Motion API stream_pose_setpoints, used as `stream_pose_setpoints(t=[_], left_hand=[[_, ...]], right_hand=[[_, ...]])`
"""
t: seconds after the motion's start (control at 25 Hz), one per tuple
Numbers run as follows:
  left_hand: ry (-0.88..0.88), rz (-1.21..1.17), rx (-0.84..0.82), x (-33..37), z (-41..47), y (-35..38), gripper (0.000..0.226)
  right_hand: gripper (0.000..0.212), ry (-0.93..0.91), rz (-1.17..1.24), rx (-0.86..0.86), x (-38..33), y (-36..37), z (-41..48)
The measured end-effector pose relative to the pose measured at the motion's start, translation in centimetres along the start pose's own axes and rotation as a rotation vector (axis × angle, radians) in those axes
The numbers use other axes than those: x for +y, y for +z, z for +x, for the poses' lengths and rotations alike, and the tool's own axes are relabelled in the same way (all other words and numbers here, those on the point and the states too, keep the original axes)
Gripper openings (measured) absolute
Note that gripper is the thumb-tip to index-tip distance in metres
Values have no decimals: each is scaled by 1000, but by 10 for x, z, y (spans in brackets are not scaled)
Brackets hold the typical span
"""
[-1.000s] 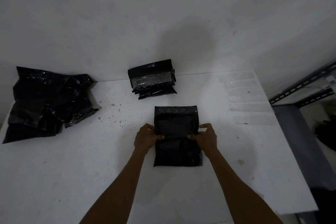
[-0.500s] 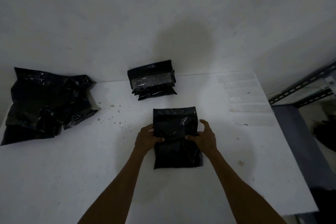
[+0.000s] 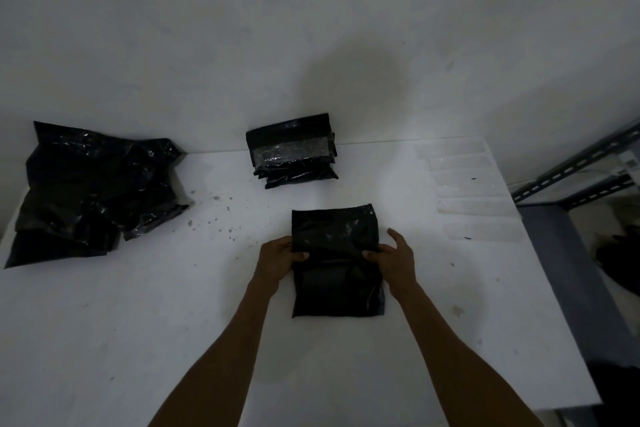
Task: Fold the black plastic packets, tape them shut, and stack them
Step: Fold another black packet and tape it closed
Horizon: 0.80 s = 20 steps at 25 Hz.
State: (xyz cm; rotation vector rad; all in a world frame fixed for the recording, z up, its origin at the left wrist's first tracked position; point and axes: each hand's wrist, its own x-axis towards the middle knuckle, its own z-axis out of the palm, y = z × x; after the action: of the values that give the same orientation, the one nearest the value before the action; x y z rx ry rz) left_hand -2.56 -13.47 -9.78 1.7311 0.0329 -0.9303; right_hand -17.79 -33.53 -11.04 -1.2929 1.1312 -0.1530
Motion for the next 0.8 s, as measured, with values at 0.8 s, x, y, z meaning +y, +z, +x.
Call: stream_pose_setpoints(t=[0.8], left_hand=[[225,218,-7,-49,-48,-28,46]], right_hand=[[27,-698,-554,9,61,-66,-55]])
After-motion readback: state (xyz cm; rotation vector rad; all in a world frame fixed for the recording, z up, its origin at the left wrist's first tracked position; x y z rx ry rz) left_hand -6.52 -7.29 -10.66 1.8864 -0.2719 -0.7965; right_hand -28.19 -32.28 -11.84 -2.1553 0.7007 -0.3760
